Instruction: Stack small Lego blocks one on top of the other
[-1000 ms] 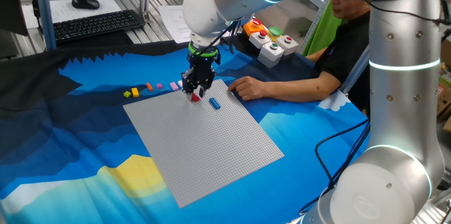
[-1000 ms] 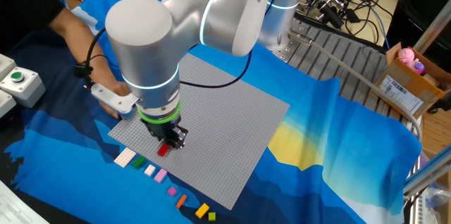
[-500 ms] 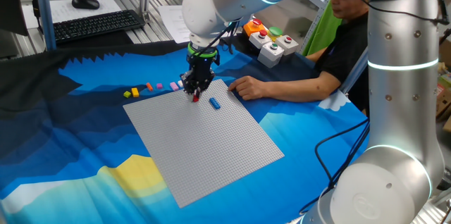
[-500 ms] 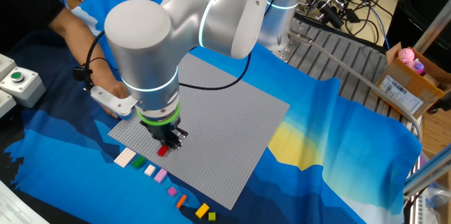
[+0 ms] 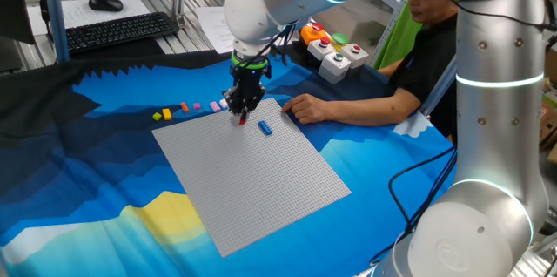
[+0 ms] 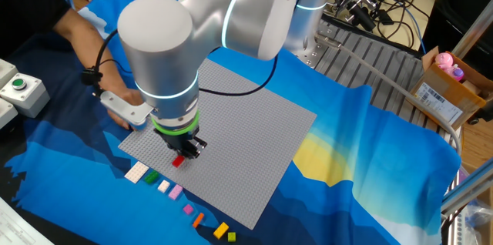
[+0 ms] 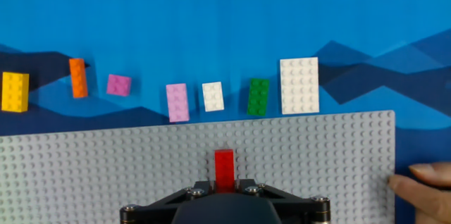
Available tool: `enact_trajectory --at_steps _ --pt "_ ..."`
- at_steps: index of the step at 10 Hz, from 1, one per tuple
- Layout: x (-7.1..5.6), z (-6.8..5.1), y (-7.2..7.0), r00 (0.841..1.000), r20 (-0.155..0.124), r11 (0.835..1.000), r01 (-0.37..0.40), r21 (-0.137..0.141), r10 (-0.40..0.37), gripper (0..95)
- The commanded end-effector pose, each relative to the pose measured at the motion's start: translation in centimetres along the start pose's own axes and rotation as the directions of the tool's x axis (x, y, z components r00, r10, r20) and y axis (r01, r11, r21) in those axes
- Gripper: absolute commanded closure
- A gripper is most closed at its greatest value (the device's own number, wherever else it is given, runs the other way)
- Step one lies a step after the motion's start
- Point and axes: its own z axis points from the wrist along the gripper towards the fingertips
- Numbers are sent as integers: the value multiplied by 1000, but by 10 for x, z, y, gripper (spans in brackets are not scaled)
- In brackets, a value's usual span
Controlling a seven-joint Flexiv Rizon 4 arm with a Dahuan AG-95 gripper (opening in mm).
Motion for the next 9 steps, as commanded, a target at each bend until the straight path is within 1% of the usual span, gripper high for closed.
enact_trajectory --at_steps 1,2,3,4,5,6,7,9 --pt "0 -8 -8 1000 -15 1000 11 11 -11 950" --pt "3 -12 -24 999 -26 999 34 24 -33 950" --pt "9 -12 -37 999 -28 998 46 32 -45 950" --pt "15 -13 -46 998 -27 998 52 39 -51 950" --pt "24 -12 -53 998 -26 998 51 39 -50 950" --pt "31 -11 -56 998 -27 998 50 40 -49 950" --pt "32 -10 -57 999 -28 998 46 37 -45 950" --pt "29 -10 -57 998 -29 998 48 33 -47 950"
